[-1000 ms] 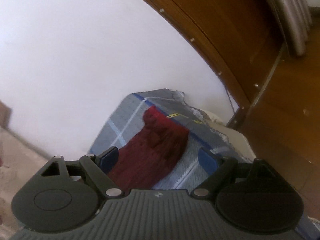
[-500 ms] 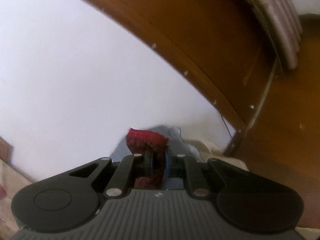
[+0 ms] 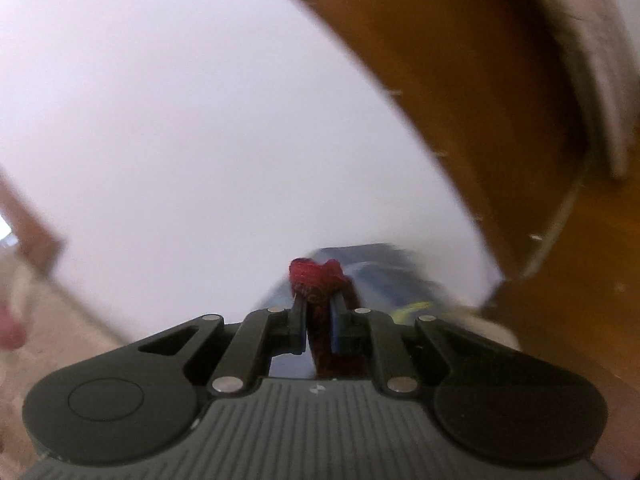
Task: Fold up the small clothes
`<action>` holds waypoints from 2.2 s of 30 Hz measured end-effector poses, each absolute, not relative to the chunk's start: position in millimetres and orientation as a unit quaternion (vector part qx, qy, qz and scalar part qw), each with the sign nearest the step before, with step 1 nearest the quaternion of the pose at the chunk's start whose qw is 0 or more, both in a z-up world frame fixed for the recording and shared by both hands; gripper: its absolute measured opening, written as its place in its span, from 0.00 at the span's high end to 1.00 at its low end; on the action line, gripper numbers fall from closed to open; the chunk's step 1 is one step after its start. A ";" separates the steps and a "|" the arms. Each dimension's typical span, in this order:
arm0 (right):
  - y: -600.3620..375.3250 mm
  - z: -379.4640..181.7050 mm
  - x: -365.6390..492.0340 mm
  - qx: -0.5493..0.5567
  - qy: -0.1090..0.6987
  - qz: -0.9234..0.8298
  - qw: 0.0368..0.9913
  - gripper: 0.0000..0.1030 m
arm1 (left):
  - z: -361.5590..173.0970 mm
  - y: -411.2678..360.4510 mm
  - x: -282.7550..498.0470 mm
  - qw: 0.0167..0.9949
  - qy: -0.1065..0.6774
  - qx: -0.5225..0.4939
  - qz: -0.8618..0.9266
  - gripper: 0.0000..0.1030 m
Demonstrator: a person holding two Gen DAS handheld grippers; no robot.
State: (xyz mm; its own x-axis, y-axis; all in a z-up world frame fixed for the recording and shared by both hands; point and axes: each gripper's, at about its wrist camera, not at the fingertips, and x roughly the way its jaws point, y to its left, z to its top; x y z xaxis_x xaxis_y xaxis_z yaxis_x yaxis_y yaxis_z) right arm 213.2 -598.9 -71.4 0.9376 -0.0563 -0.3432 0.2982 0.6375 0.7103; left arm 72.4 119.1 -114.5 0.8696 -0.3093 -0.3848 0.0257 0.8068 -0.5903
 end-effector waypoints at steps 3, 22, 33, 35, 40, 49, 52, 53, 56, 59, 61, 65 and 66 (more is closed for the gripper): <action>-559.4 -46.7 223.8 0.410 0.136 -0.050 0.901 0.84 | -104.6 122.0 65.1 0.930 0.233 -0.272 -0.078 0.06; -233.1 -60.1 294.3 0.376 0.245 0.207 0.869 0.84 | -102.3 139.4 34.5 0.934 0.238 -0.245 -0.103 0.06; -130.0 -87.2 286.0 0.313 0.297 0.245 0.868 0.83 | -117.7 162.2 35.2 0.919 0.253 -0.288 -0.088 0.06; -123.2 -88.5 285.5 0.312 0.301 0.248 0.866 0.83 | -118.6 164.1 34.5 0.919 0.253 -0.290 -0.087 0.06; -111.6 -89.7 286.8 0.319 0.301 0.254 0.862 0.82 | -119.5 163.9 34.8 0.917 0.254 -0.296 -0.086 0.06; -85.2 -87.6 294.2 0.322 0.301 0.270 0.856 0.80 | -123.8 161.0 35.5 0.912 0.269 -0.297 -0.088 0.06; -77.6 -91.4 298.8 0.324 0.306 0.275 0.852 0.80 | -123.5 161.8 35.2 0.912 0.270 -0.297 -0.087 0.06; -75.0 -93.6 300.2 0.324 0.308 0.277 0.851 0.80 | -123.7 162.2 35.2 0.912 0.270 -0.298 -0.086 0.06; -68.7 -100.5 302.3 0.327 0.314 0.280 0.846 0.80 | -125.5 163.4 36.0 0.909 0.274 -0.303 -0.083 0.06; -62.1 -106.0 303.7 0.333 0.319 0.284 0.840 0.79 | -127.7 164.5 37.1 0.906 0.279 -0.309 -0.081 0.06; -57.0 -109.0 306.3 0.332 0.323 0.288 0.838 0.75 | -128.4 165.0 36.8 0.904 0.281 -0.312 -0.079 0.06; -46.3 -118.8 311.1 0.342 0.343 0.307 0.819 0.59 | -126.5 164.9 35.8 0.905 0.280 -0.311 -0.077 0.06; -43.1 -122.2 312.4 0.345 0.350 0.314 0.812 0.51 | -125.9 164.5 36.0 0.905 0.280 -0.311 -0.076 0.06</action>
State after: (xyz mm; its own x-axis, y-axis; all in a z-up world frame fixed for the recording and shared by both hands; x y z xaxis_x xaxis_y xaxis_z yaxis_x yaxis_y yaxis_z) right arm 312.4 -43.1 -122.2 0.5578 0.7519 -0.3514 -0.2693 0.5645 0.7803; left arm 36.0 164.5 -125.9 0.8319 -0.3117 -0.4590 -0.0365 0.7947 -0.6059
